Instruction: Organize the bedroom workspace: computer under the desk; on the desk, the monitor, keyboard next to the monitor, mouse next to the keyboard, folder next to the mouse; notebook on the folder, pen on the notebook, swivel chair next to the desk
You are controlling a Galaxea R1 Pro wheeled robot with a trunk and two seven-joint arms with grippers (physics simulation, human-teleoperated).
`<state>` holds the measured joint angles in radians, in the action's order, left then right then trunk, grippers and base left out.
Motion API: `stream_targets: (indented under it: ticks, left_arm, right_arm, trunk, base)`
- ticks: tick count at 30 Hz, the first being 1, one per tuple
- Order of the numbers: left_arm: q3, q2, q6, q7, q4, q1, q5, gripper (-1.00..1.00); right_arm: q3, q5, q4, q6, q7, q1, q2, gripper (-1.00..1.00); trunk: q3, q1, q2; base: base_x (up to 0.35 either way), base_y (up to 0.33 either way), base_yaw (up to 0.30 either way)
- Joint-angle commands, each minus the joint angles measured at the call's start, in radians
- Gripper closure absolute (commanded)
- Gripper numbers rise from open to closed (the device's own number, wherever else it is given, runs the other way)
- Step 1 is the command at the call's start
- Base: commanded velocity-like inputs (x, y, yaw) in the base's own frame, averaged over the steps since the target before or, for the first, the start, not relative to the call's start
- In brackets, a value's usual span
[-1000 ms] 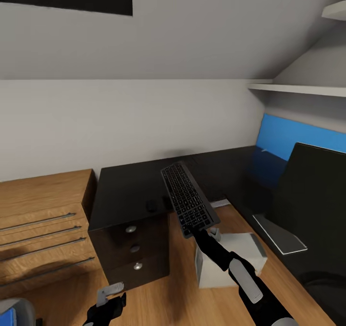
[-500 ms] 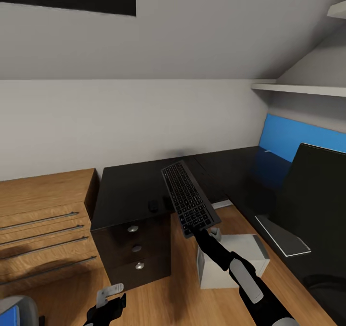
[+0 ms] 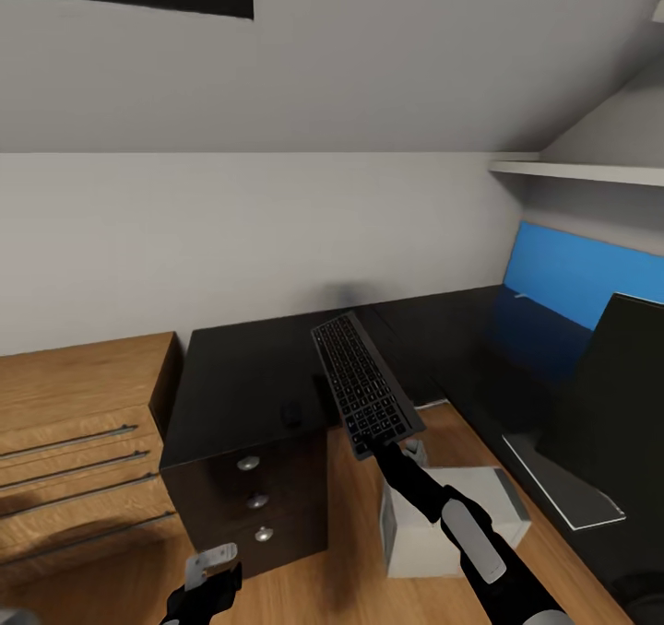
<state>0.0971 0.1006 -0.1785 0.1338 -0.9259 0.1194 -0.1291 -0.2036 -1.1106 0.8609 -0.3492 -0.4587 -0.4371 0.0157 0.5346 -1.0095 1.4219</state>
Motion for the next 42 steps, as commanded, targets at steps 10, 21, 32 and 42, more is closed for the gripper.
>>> stream_targets:
  ticks: [10, 21, 32, 42]
  left_arm:
    - [0.016, 0.007, -0.003, 0.009, -0.019, -0.001, -0.015, -1.00]
    - [0.019, -0.020, -0.002, 0.008, -0.016, -0.001, -0.017, -1.00]
    - [0.019, -0.022, -0.001, 0.008, -0.016, -0.001, -0.015, -1.00]
    - [0.020, -0.020, -0.002, 0.008, -0.016, -0.001, -0.018, -1.00]
  right_arm:
    - [-0.003, -0.010, -0.016, -0.011, -0.017, -0.002, -0.012, 1.00]
    - [-0.005, -0.009, -0.016, -0.011, -0.017, -0.002, -0.002, 1.00]
    - [-0.005, -0.009, -0.016, -0.011, -0.017, -0.002, -0.002, 1.00]
    - [-0.005, -0.009, -0.016, -0.011, -0.017, -0.002, -0.002, 1.00]
  trunk:
    - [0.001, 0.000, 0.001]
    - [0.001, 0.000, 0.001]
    - [0.001, 0.000, 0.001]
    - [0.014, -0.016, 0.029]
  base:
    - [0.046, 0.000, 0.000]
    - [0.001, 0.000, 0.000]
    - [0.172, 0.000, 0.000]
    - [0.016, 0.000, 0.000]
